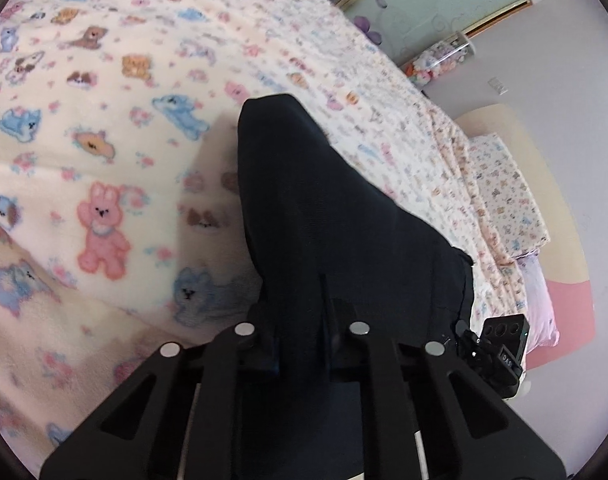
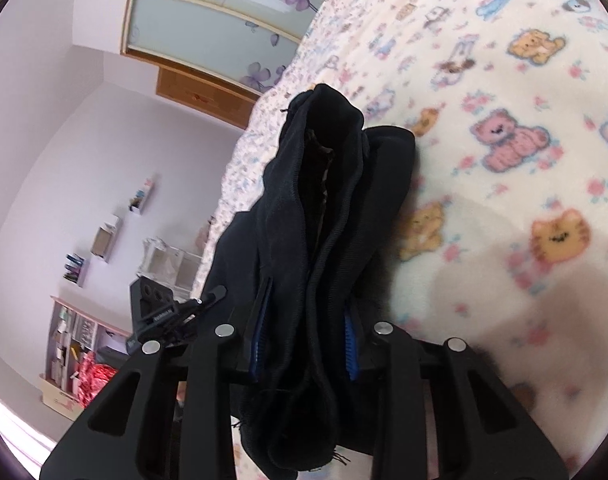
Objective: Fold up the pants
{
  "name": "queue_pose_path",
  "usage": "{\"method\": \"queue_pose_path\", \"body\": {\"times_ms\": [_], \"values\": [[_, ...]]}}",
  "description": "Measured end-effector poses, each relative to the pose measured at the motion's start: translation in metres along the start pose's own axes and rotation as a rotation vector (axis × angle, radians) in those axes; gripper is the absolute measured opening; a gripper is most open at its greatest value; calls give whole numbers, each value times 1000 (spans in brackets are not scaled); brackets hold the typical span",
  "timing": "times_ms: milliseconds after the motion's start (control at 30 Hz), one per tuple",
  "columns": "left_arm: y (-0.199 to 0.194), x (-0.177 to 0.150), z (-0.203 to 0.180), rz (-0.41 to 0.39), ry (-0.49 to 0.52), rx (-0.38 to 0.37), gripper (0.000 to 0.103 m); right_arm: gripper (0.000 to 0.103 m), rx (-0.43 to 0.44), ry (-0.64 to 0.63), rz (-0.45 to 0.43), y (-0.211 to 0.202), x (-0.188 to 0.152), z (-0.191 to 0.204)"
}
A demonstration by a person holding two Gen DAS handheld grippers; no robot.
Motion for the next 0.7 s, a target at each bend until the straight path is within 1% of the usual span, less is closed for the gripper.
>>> {"method": "queue_pose_path", "body": {"times_ms": [133,267,333,467,567,633,700], "values": [[-12,2,-16,-47,36,-33,11,31,59,-6,-35,-5,4,13],[-21,11,-40,-101,72,-52,11,31,95,-27,-79,-8,14,26],[-23,17,-52,-136,88,-63,11,31,104,-40,-108,-12,22,27],[-16,29,-69,-173,109,-79,11,30,110,-72,-176,-23,41,29],[1,37,-72,-185,98,-74,11,30,81,-88,-208,-25,55,23],[16,38,-68,-182,99,-42,12,30,48,-71,-211,-20,57,12],[42,37,-54,-162,70,24,16,31,-64,-52,-192,-9,58,-6]]}}
Point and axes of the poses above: each gripper's, at about its wrist camera, not at the fingertips, and y roughly the way its jaws point, z to its left, x to its top, the point moved 1 cm from there along y, roughly the way its jaws point, and after that the axes turned 2 degrees about z, right-handed, at the moved point
